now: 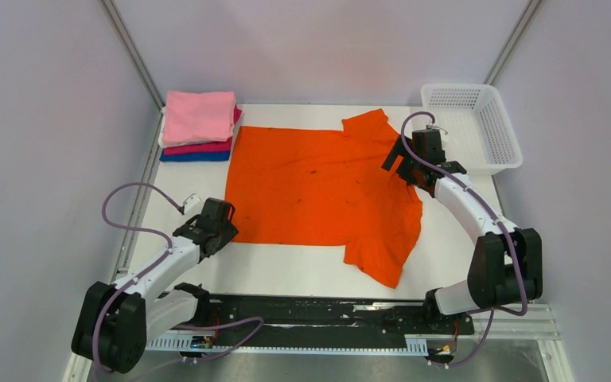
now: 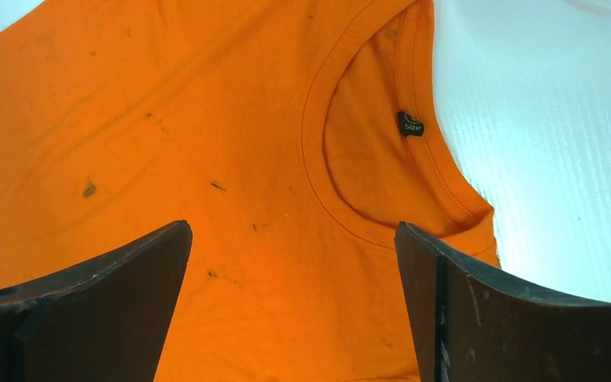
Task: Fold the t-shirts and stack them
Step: Grab the side of the flattened tshirt closest away from the robot with both arms
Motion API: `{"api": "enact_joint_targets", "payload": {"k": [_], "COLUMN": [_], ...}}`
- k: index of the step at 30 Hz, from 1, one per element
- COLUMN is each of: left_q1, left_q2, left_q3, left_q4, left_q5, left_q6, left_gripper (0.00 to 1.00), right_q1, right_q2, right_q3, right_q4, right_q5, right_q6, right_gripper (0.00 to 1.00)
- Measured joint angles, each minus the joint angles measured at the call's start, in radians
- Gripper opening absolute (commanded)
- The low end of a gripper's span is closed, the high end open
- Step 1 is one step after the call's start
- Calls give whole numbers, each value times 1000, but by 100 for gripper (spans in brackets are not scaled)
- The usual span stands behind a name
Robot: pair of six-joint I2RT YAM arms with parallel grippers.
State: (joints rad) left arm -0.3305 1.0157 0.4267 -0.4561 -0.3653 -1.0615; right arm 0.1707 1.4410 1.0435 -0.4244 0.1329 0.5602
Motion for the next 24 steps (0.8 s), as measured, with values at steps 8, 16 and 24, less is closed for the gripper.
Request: {"api": "enact_joint_targets", "payload": {"k": [8,16,24], "left_q1": [0,0,0], "left_q2": [108,136,11], "left_q3": [21,26,26], "left_q4": [111,154,97], "left_q5": [-51,-19,1], "left_q6": [-22,-8,32], "left_gripper": [20,0,0], "right_q1": [0,1,148], "right_q2": [-1,-18,-157], "right_q3": [-5,-6,-79], "right_q4": [-3,-77,-277], "right_q5": [8,42,56], "right_q6": [0,4,23], "right_gripper": [100,100,87]}}
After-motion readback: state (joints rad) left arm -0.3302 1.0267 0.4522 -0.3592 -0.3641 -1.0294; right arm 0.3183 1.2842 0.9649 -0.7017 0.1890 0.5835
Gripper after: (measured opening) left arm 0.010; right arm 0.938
